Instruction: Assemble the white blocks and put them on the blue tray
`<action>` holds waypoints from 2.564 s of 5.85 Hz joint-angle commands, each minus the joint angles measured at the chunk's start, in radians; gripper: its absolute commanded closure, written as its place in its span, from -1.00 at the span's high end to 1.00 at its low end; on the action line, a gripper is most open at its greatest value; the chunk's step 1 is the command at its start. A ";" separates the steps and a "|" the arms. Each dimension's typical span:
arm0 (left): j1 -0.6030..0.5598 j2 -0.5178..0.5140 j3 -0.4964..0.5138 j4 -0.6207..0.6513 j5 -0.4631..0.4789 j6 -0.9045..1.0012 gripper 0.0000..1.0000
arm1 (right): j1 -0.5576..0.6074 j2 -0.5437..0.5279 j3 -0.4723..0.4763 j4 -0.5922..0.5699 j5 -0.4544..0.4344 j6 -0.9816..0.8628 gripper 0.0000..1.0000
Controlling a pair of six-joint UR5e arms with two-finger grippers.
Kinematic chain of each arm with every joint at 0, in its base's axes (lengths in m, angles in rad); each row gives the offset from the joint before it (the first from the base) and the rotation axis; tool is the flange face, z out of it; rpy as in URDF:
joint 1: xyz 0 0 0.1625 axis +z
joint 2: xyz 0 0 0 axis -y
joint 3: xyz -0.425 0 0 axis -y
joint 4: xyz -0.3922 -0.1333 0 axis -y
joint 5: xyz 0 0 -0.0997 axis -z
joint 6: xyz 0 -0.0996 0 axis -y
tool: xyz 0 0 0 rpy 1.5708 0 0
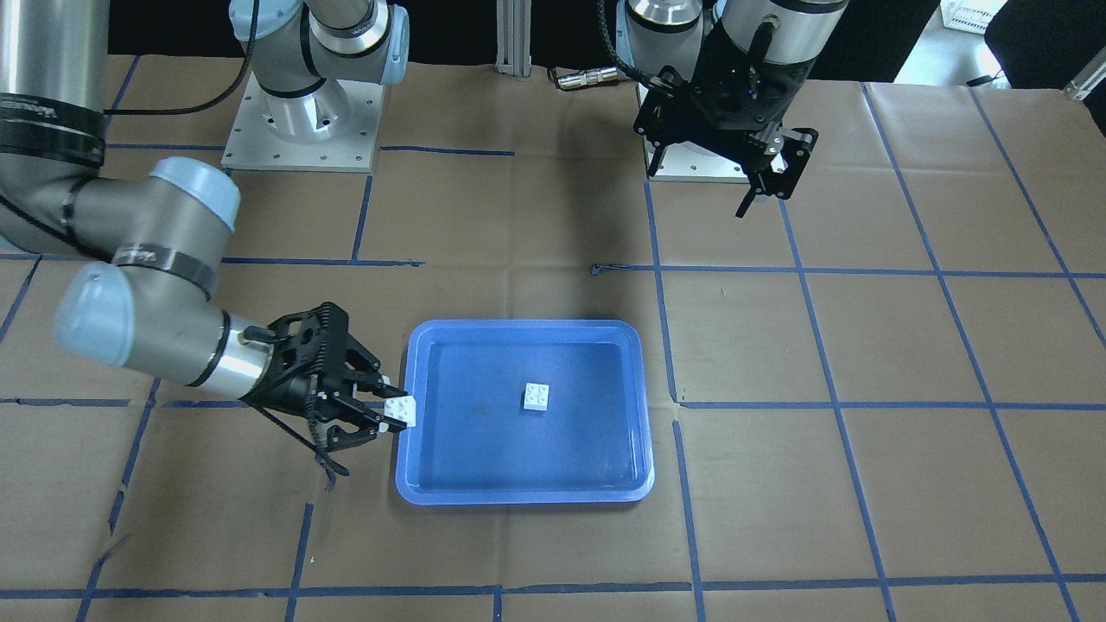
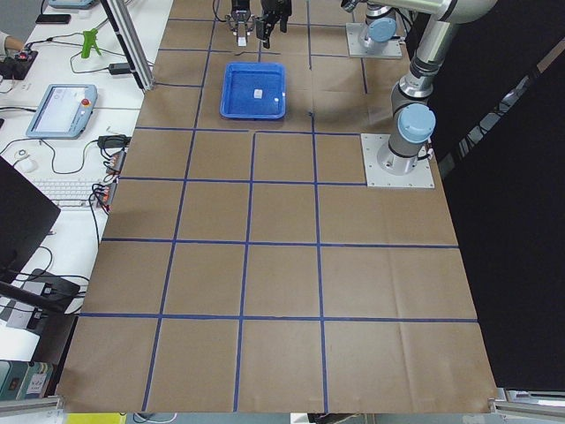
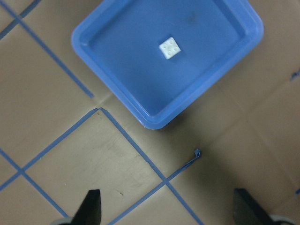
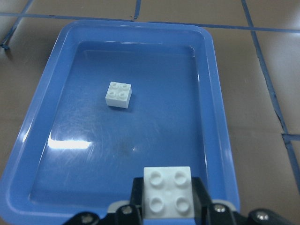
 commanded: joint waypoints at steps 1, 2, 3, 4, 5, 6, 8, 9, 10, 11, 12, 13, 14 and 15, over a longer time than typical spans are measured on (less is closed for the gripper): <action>0.025 0.024 -0.020 0.034 0.014 -0.369 0.98 | 0.101 0.003 0.199 -0.419 0.000 0.271 -0.53; 0.030 0.023 -0.020 0.055 0.021 -0.381 0.98 | 0.142 0.017 0.273 -0.575 -0.002 0.362 -0.53; 0.032 0.021 -0.020 0.062 0.019 -0.382 0.98 | 0.171 0.055 0.301 -0.667 -0.008 0.378 -0.53; 0.033 0.024 -0.020 0.062 0.021 -0.382 0.98 | 0.175 0.089 0.300 -0.700 -0.008 0.380 -0.53; 0.039 0.024 -0.011 0.062 0.019 -0.382 0.98 | 0.175 0.098 0.298 -0.703 -0.008 0.380 -0.54; 0.050 0.037 -0.019 0.053 0.024 -0.382 0.98 | 0.175 0.100 0.292 -0.702 -0.011 0.397 -0.56; 0.052 0.040 -0.011 0.048 0.025 -0.382 0.98 | 0.176 0.113 0.263 -0.703 -0.011 0.467 -0.56; 0.052 0.040 -0.013 0.048 0.025 -0.382 0.98 | 0.184 0.116 0.257 -0.702 -0.016 0.472 -0.56; 0.052 0.040 -0.014 0.054 0.025 -0.382 0.98 | 0.201 0.127 0.257 -0.702 -0.017 0.472 -0.56; 0.050 0.040 -0.014 0.053 0.025 -0.382 0.98 | 0.202 0.133 0.257 -0.702 -0.017 0.472 -0.56; 0.050 0.040 -0.017 0.059 0.025 -0.382 0.98 | 0.204 0.135 0.257 -0.702 -0.017 0.473 -0.56; 0.052 0.040 -0.017 0.059 0.025 -0.382 0.98 | 0.207 0.135 0.257 -0.702 -0.019 0.473 -0.56; 0.052 0.040 -0.017 0.059 0.025 -0.382 0.98 | 0.208 0.135 0.257 -0.702 -0.020 0.473 -0.56; 0.052 0.040 -0.017 0.059 0.025 -0.382 0.98 | 0.209 0.135 0.257 -0.702 -0.020 0.473 -0.56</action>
